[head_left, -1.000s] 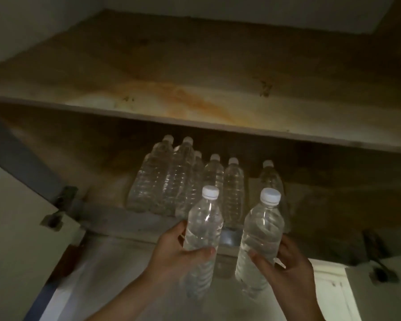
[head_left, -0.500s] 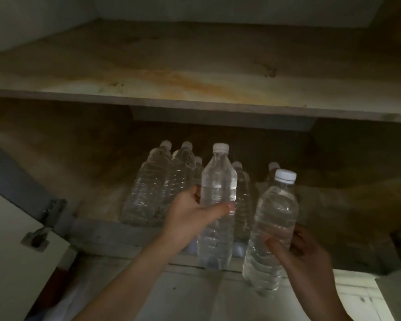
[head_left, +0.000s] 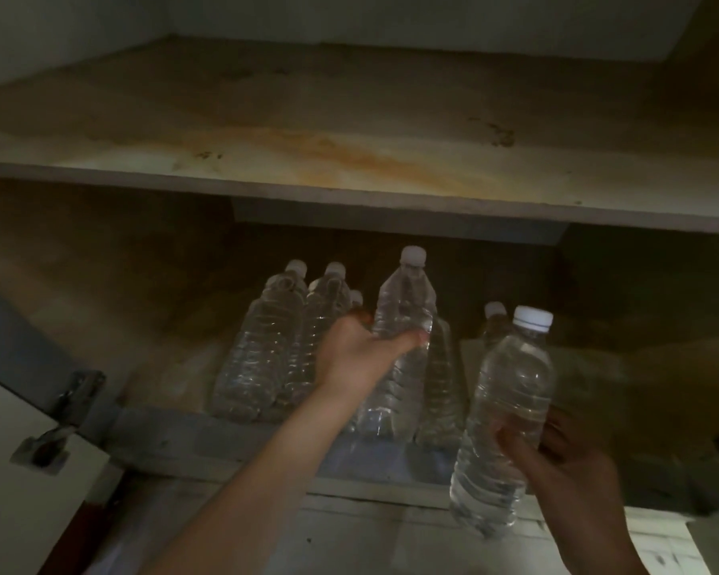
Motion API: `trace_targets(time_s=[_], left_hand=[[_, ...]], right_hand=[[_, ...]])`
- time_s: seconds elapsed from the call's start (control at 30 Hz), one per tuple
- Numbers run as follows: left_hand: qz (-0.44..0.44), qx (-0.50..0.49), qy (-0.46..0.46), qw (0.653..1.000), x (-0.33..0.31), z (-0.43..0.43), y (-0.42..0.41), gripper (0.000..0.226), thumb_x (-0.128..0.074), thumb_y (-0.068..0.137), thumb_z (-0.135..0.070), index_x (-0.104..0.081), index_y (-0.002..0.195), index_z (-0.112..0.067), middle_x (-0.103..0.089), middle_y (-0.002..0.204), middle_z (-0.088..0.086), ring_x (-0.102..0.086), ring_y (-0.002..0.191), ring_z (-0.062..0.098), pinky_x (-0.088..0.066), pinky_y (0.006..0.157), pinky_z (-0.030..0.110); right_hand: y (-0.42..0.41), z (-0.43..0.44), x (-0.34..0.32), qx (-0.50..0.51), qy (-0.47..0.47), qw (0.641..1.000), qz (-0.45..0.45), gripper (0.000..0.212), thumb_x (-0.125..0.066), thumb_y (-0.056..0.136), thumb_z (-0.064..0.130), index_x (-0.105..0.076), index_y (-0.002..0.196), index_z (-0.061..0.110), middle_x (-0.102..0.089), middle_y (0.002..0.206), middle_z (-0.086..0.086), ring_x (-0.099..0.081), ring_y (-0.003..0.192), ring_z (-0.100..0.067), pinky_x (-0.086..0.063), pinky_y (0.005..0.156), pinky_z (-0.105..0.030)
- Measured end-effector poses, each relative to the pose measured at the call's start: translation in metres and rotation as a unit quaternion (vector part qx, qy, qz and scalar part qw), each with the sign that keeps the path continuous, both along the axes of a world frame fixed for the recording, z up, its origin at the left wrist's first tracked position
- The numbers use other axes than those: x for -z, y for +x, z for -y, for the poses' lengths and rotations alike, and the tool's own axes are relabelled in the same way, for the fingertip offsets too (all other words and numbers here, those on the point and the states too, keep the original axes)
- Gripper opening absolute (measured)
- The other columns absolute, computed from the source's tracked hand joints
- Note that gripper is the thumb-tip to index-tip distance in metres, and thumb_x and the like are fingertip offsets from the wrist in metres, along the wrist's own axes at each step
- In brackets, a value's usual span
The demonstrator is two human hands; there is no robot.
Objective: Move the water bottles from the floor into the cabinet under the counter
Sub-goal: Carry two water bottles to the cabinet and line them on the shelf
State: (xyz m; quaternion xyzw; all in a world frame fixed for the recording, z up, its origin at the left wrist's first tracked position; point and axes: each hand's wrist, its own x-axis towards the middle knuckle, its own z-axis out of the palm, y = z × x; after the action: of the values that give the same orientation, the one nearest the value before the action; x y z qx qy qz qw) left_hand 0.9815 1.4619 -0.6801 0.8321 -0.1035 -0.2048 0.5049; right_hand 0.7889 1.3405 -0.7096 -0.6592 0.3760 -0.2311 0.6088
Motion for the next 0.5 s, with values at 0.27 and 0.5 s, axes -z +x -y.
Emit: trace_targets(time_s=[0.27, 0.5], left_hand=[[0.078, -0.064, 0.012, 0.995, 0.012, 0.009, -0.018, 0.047, -0.078, 0.077, -0.047, -0.055, 0.107, -0.019, -0.056, 0.074, -0.008, -0.053, 0.065, 0.004, -0.039, 0.053, 0.021], [0.108, -0.058, 0.030, 0.992, 0.014, 0.015, -0.022, 0.038, -0.076, 0.082, -0.039, -0.054, 0.107, -0.020, -0.055, 0.085, -0.009, -0.055, 0.081, 0.011, -0.029, 0.051, 0.010]], right_hand=[[0.001, -0.002, 0.000, -0.008, 0.005, 1.000, 0.001, 0.030, -0.083, 0.074, 0.008, -0.071, 0.100, 0.016, -0.078, 0.086, 0.001, -0.075, 0.078, -0.016, -0.053, 0.070, -0.031], [0.000, -0.003, -0.001, -0.009, 0.013, 1.000, 0.007, 0.031, -0.082, 0.075, 0.008, -0.071, 0.103, 0.016, -0.078, 0.088, 0.001, -0.074, 0.081, -0.016, -0.056, 0.075, -0.035]])
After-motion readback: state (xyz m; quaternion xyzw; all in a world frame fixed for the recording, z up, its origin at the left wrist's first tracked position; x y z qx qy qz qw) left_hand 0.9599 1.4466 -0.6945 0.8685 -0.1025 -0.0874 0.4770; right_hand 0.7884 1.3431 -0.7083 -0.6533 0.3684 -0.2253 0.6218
